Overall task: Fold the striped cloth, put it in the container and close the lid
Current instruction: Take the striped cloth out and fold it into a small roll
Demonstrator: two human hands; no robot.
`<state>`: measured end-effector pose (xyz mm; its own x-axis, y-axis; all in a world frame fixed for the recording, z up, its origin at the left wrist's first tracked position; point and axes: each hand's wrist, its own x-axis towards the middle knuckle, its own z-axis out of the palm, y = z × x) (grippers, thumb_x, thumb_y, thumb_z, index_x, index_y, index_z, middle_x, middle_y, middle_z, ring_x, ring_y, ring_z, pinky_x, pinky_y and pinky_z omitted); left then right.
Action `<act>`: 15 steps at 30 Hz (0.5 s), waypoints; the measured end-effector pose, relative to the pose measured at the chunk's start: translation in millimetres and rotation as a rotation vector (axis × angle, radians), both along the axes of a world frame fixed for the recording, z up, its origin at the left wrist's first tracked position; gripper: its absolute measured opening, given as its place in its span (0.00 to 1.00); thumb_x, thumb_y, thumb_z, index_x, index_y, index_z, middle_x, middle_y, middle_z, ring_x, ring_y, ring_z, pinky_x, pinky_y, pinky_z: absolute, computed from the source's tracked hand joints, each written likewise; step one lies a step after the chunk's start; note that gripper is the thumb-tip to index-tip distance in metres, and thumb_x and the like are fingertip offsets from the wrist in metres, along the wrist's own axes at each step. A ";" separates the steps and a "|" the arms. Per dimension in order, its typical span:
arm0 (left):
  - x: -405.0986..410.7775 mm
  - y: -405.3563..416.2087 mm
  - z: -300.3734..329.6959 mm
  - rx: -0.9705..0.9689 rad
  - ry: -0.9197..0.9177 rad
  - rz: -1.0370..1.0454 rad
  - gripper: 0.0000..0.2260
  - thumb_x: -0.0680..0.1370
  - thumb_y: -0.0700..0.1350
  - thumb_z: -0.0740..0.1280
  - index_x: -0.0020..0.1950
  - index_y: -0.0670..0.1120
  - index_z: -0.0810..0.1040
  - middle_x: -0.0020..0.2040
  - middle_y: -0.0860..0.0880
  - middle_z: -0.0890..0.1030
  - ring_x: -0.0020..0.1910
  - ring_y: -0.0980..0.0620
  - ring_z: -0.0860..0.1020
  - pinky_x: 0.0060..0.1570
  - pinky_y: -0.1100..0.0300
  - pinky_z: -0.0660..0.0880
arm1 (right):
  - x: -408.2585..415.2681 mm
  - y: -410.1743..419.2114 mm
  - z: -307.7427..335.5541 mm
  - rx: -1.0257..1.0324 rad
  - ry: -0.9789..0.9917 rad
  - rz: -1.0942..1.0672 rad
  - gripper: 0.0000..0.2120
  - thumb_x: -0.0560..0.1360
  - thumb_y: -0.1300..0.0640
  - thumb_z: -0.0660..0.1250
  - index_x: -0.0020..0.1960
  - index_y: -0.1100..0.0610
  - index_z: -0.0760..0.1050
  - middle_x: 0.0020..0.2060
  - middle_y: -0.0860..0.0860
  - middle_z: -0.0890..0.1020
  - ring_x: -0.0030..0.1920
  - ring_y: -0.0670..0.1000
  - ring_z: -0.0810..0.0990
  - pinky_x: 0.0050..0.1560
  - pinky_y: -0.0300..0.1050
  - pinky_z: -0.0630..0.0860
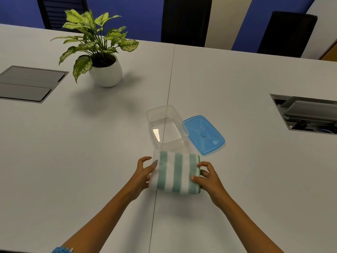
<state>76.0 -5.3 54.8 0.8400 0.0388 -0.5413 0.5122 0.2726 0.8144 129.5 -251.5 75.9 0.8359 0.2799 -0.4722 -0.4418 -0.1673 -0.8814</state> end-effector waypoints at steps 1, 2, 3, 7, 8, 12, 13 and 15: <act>0.8 -0.4 -3.4 0.039 0.016 -0.028 0.35 0.63 0.66 0.71 0.65 0.58 0.61 0.57 0.50 0.77 0.54 0.45 0.79 0.47 0.50 0.81 | 0.1 -0.6 -3.8 -0.020 0.007 0.030 0.26 0.70 0.64 0.72 0.61 0.46 0.66 0.53 0.55 0.78 0.51 0.54 0.80 0.42 0.45 0.80; 0.9 -1.1 -6.4 0.080 0.025 -0.061 0.38 0.62 0.65 0.73 0.66 0.56 0.61 0.57 0.50 0.77 0.55 0.47 0.79 0.47 0.50 0.81 | -0.2 -1.1 -7.2 -0.039 0.012 0.067 0.33 0.69 0.64 0.73 0.65 0.42 0.62 0.54 0.54 0.77 0.53 0.54 0.80 0.44 0.46 0.80; 1.1 -1.5 -10.6 0.137 0.033 -0.094 0.36 0.64 0.62 0.73 0.67 0.53 0.62 0.57 0.49 0.77 0.55 0.48 0.79 0.48 0.51 0.80 | -0.4 -1.6 -11.5 -0.060 0.021 0.106 0.39 0.69 0.64 0.73 0.68 0.38 0.57 0.55 0.52 0.75 0.54 0.55 0.79 0.46 0.46 0.81; 0.8 -4.7 -26.1 0.269 0.097 -0.155 0.26 0.73 0.50 0.70 0.68 0.47 0.65 0.55 0.48 0.76 0.51 0.50 0.78 0.41 0.60 0.78 | -3.3 -0.6 -31.0 -0.127 0.088 0.197 0.47 0.67 0.67 0.73 0.72 0.39 0.49 0.55 0.53 0.73 0.54 0.54 0.78 0.44 0.40 0.79; -0.1 -5.6 -28.7 0.261 0.100 -0.160 0.26 0.74 0.49 0.69 0.69 0.47 0.65 0.55 0.48 0.76 0.51 0.51 0.77 0.40 0.61 0.77 | -4.1 -0.3 -35.9 -0.141 0.106 0.203 0.47 0.67 0.68 0.73 0.72 0.41 0.50 0.55 0.54 0.73 0.54 0.53 0.78 0.45 0.40 0.79; 0.7 -8.4 -39.8 0.248 0.093 -0.135 0.27 0.74 0.50 0.69 0.70 0.51 0.63 0.58 0.46 0.76 0.52 0.49 0.77 0.42 0.59 0.77 | -4.6 4.2 -52.6 -0.108 0.174 0.114 0.37 0.69 0.61 0.74 0.70 0.46 0.58 0.55 0.51 0.75 0.54 0.51 0.77 0.45 0.41 0.78; 1.6 -9.7 -41.5 0.271 0.089 -0.127 0.28 0.73 0.52 0.70 0.70 0.51 0.64 0.59 0.45 0.76 0.53 0.48 0.77 0.45 0.57 0.78 | -4.3 5.7 -54.5 -0.090 0.187 0.070 0.34 0.69 0.59 0.74 0.69 0.49 0.61 0.56 0.51 0.76 0.55 0.50 0.77 0.45 0.42 0.78; 4.5 -11.5 -46.7 0.388 0.091 -0.075 0.30 0.68 0.58 0.72 0.67 0.52 0.68 0.61 0.45 0.74 0.56 0.46 0.76 0.54 0.50 0.77 | -3.4 8.8 -56.3 -0.090 0.193 -0.001 0.30 0.69 0.57 0.74 0.67 0.56 0.65 0.54 0.52 0.77 0.52 0.50 0.78 0.44 0.42 0.79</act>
